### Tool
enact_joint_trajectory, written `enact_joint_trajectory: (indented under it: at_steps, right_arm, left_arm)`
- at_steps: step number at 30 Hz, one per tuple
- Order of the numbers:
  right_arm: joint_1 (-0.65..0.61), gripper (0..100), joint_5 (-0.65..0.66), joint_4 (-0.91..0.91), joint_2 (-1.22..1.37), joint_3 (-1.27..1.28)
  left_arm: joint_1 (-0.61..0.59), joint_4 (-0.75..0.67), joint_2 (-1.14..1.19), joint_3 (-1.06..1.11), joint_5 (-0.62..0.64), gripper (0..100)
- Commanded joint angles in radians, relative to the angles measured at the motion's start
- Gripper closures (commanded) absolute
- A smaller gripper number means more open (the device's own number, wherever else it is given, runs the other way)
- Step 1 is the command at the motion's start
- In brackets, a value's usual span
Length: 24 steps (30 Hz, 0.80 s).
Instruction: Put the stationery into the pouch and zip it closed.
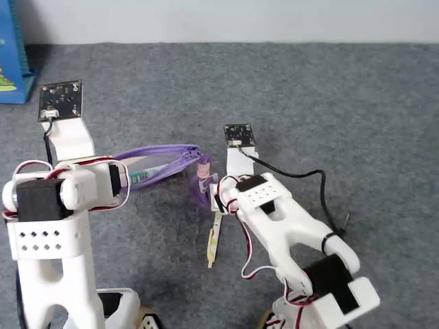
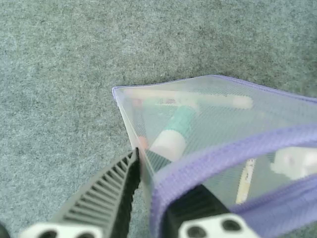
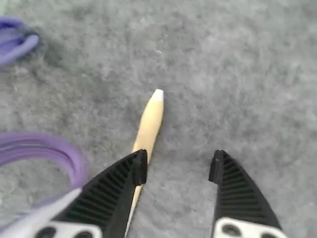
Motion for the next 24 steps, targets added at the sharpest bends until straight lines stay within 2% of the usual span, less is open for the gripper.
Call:
enact_joint_trajectory:
  at_steps: [1, 10, 16, 24]
  right_arm:
    - [0.001, 80.5, 0.002, -0.024, 0.024, -0.071]
    - [-0.016, 82.7, -0.040, -0.019, -0.027, -0.091]
    - [-0.068, 82.8, -0.071, -0.068, 0.013, -0.092]
    - [-0.062, 82.9, -0.086, -0.113, 0.045, -0.087]
  left_arm:
    - [0.000, 0.020, 0.003, -0.005, 0.009, 99]
    - [0.000, 0.020, 0.003, -0.005, 0.009, 99]
    - [0.000, 0.020, 0.003, -0.005, 0.009, 99]
    - [0.000, 0.020, 0.003, -0.004, 0.009, 99]
